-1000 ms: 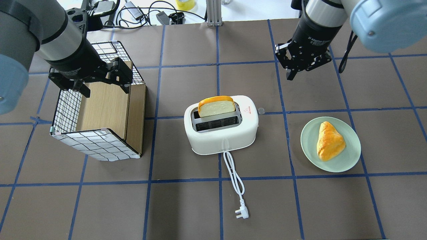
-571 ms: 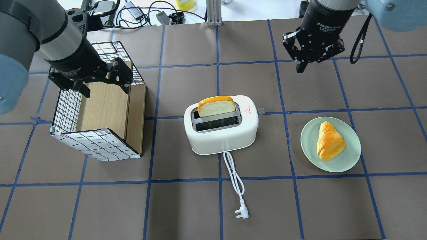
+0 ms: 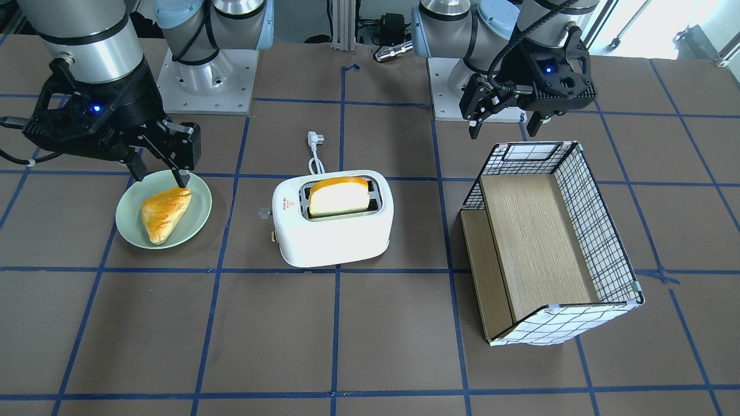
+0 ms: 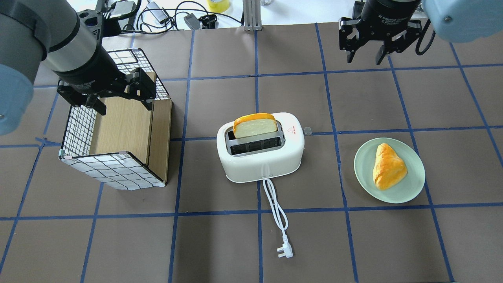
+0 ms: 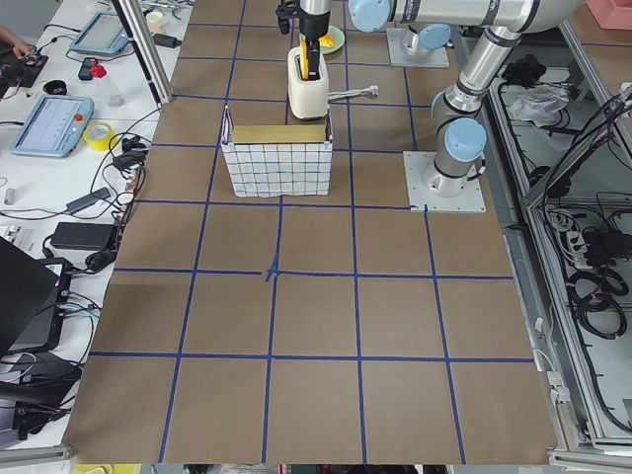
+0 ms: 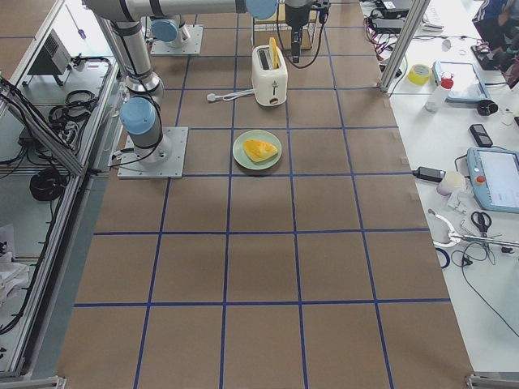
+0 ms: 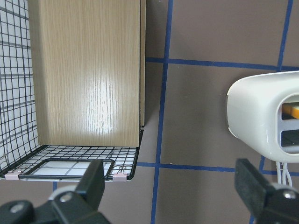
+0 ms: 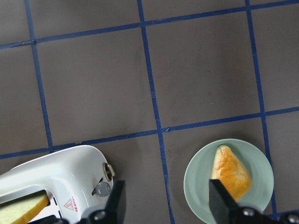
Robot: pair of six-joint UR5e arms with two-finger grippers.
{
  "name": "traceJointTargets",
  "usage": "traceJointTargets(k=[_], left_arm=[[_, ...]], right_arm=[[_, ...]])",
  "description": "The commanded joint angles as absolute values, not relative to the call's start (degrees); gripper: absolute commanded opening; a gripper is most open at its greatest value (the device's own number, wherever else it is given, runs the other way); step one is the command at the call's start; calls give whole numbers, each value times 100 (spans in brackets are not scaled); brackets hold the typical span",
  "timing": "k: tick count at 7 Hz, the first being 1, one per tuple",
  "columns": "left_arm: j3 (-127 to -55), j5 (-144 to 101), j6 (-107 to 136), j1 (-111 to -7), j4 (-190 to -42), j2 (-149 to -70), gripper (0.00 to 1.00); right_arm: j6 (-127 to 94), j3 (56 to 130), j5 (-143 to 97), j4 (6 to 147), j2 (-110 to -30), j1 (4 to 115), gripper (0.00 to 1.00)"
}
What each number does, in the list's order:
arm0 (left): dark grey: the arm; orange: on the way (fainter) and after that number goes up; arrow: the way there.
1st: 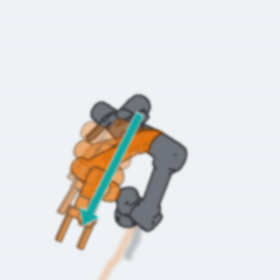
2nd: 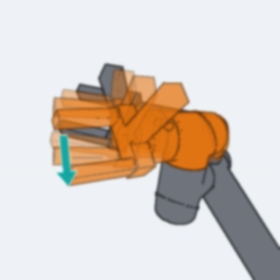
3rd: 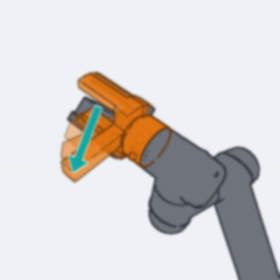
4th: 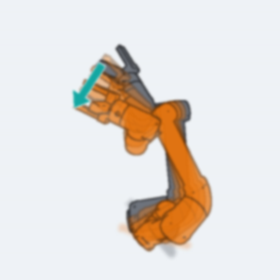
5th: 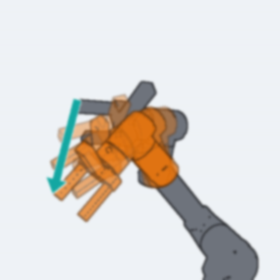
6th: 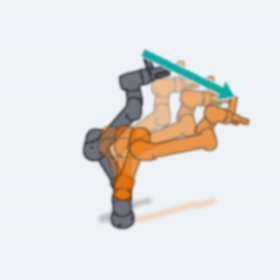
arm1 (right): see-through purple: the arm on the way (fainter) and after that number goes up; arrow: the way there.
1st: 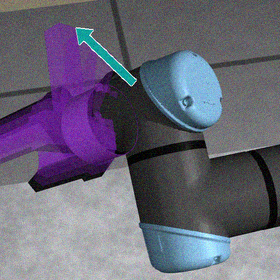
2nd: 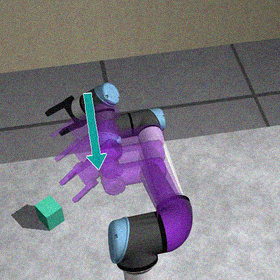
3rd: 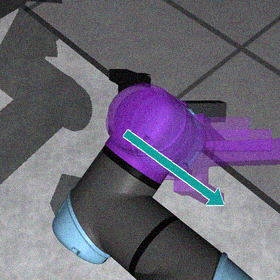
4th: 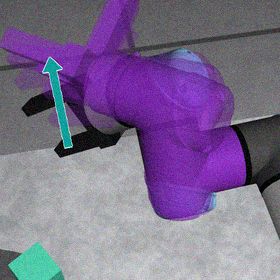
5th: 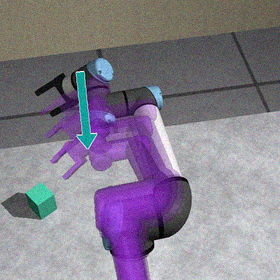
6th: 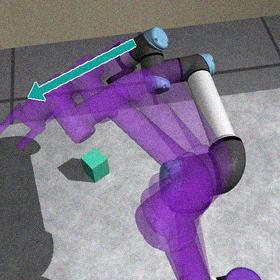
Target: Press toaster with right arm
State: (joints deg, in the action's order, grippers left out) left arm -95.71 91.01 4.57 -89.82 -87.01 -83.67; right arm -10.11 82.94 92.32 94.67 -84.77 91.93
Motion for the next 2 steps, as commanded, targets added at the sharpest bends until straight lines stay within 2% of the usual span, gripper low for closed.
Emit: traceJointTargets(k=[1,2], left_arm=[[-9571,9097,457,-8982,-8701,-8367,100],[-9571,9097,457,-8982,-8701,-8367,100]], right_arm=[[-984,8297,9246,9510,-8464,9193,100],[-950,8306,9272,9501,-8464,9193,100]])
